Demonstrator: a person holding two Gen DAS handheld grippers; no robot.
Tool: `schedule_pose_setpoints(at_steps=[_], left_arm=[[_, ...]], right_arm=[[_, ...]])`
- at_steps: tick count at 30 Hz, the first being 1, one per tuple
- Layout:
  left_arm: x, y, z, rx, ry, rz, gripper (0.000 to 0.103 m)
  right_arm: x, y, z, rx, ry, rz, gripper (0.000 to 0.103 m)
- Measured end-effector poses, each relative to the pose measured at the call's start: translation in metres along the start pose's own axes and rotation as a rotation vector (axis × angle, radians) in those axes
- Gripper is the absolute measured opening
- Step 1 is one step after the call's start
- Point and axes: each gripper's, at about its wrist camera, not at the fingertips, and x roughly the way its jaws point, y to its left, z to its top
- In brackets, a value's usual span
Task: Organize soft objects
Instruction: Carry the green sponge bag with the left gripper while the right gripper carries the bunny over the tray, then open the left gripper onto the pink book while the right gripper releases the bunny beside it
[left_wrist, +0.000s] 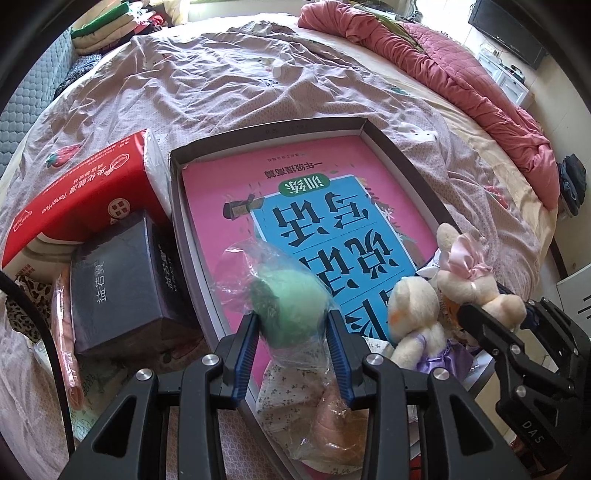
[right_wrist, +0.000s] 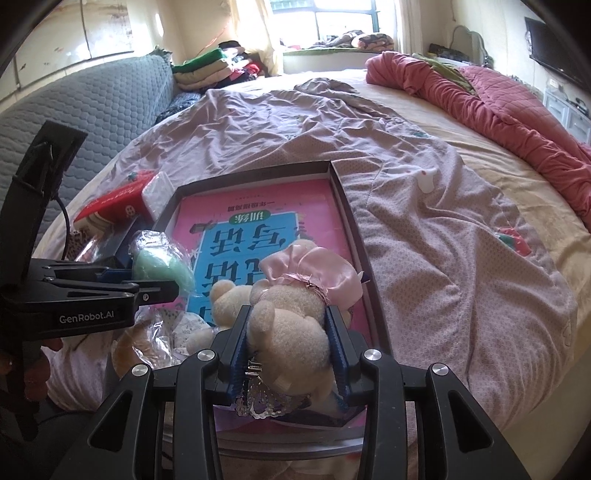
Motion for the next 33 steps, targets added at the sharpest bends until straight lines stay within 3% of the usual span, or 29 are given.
schedule_pose_setpoints(at_steps=[28, 33], left_arm=[[-0.0001, -0.0003, -0.0035, -0.003, 0.024, -0.026, 0.04], [-0.0031, -0.0018, -0.0043, 0.002, 0.018, -0.025, 0.045]], right_arm=[[-0.001, 0.0044, 0.0011, 0.028, 0.001, 0.051, 0.051], [-0.0018, 0.005, 0.0023, 0.024, -0.002, 0.05, 0.052]])
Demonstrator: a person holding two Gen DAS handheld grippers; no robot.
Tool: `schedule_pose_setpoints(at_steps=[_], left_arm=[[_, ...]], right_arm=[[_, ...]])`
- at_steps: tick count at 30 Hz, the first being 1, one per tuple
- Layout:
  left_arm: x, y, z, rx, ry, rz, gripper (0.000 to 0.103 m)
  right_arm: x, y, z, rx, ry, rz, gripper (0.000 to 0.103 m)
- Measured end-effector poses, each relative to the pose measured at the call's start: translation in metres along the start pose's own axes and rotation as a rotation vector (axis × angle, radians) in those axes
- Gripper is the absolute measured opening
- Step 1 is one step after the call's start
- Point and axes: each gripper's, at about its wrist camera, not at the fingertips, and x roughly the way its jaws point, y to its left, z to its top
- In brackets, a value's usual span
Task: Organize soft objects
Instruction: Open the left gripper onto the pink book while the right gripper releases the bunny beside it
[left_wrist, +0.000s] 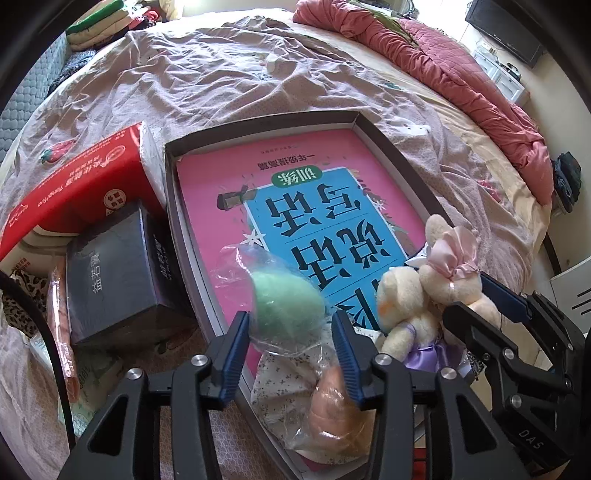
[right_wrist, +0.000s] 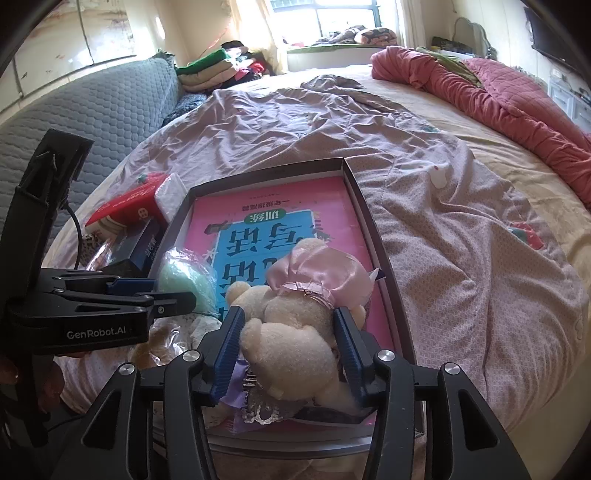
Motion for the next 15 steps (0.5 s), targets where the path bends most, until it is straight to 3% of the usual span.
schedule_pose_setpoints(at_steps=[15], left_arm=[[-0.031, 0.005, -0.007, -0.019, -0.052, 0.013, 0.06]], right_arm=[[-0.009, 0.008, 0.0, -0.02, -0.021, -0.043, 0.067]])
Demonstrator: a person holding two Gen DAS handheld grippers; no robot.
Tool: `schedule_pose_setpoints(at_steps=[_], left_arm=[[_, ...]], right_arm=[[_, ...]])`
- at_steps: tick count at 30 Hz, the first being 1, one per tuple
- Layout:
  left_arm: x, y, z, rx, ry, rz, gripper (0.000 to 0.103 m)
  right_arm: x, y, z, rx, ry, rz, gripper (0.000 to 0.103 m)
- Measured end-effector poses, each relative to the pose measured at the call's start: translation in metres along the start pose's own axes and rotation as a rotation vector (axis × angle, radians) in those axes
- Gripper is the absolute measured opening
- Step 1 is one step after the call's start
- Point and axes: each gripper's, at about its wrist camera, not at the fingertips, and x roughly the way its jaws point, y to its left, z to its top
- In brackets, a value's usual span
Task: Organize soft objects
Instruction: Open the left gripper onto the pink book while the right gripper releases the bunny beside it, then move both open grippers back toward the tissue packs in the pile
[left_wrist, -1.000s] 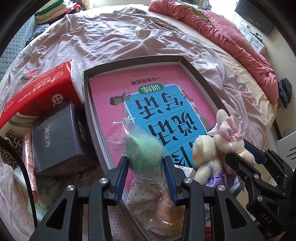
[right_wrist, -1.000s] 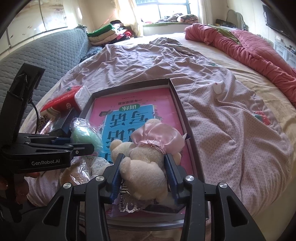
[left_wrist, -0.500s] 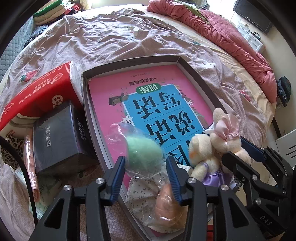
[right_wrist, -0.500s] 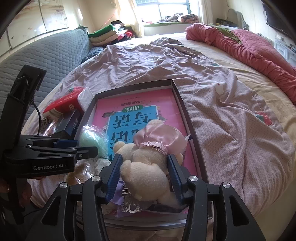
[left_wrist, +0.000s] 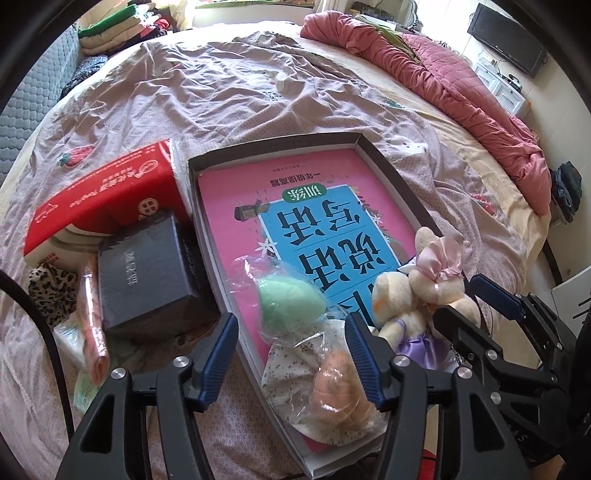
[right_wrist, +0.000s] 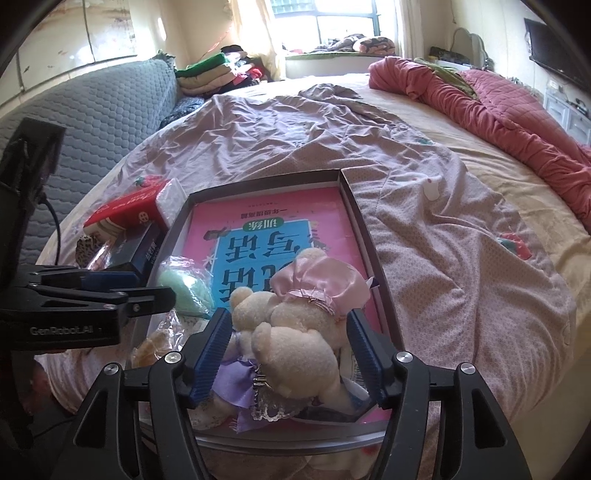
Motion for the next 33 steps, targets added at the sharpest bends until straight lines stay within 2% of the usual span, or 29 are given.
schedule_pose_setpoints(at_steps=[11, 20, 33], left_arm=[[-0.033, 0.011, -0.013, -0.023, -0.057, 0.016, 0.065], [-0.048, 0.011, -0.017, -0.029, -0.079, 0.017, 0.07], [-0.07, 0.01, -0.031, 0.006, -0.116, 0.064, 0.077]], right_arm=[[-0.007, -0.002, -0.001, 0.024, -0.016, -0.005, 0.069], [-0.016, 0.001, 0.001, 0.03, -0.023, -0.005, 0.074], [-0.047, 0.021, 0.013, 0.0, -0.104, -0.048, 0.077]])
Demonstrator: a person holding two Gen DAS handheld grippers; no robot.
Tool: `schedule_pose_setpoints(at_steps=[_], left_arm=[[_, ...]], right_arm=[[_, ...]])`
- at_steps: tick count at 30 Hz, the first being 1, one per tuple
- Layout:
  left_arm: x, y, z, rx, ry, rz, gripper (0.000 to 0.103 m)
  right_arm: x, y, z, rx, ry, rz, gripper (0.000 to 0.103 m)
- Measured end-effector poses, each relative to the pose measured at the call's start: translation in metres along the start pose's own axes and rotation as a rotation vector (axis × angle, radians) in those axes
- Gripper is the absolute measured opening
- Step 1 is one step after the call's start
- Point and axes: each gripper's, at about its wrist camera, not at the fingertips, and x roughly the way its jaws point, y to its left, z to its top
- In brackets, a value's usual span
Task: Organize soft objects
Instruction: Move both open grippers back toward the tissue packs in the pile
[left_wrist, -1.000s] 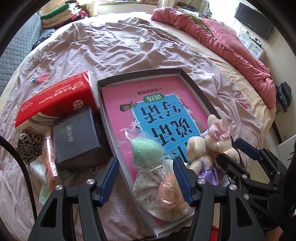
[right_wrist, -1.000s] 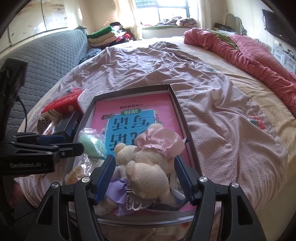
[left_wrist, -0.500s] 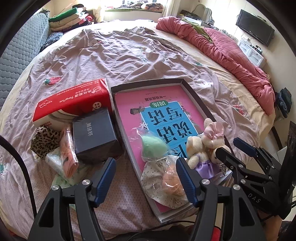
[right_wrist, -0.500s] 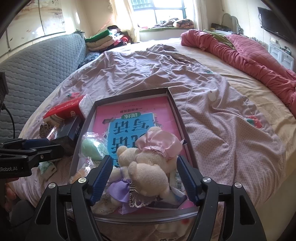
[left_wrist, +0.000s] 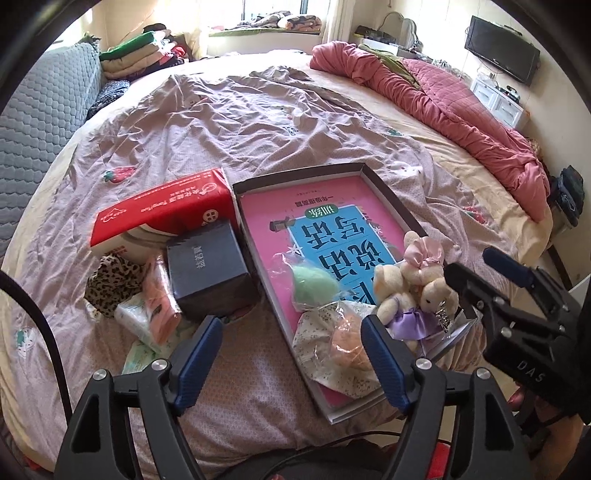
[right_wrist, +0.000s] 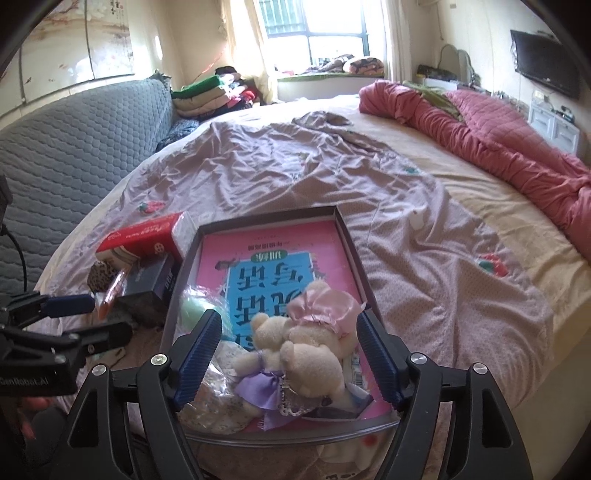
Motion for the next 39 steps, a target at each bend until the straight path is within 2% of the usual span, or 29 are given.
schedule_pose_setpoints(at_steps=[20, 34, 39], left_arm=[[-0.047, 0.037, -0.019, -0.057, -0.063, 0.044, 0.077], [-0.07, 0.055, -0.032, -0.082, -0.095, 0.065, 0.078], [-0.078, 0.073, -0.034, -0.1, -0.098, 0.098, 0.079]], right_arm=[[-0.042, 0.051, 0.019, -0.084, -0.097, 0.05, 0.079], [-0.057, 0.08, 0.024, -0.119, -0.122, 0.114, 0.079], [-0.059, 0.092, 0.025, -0.139, -0.117, 0.13, 0.08]])
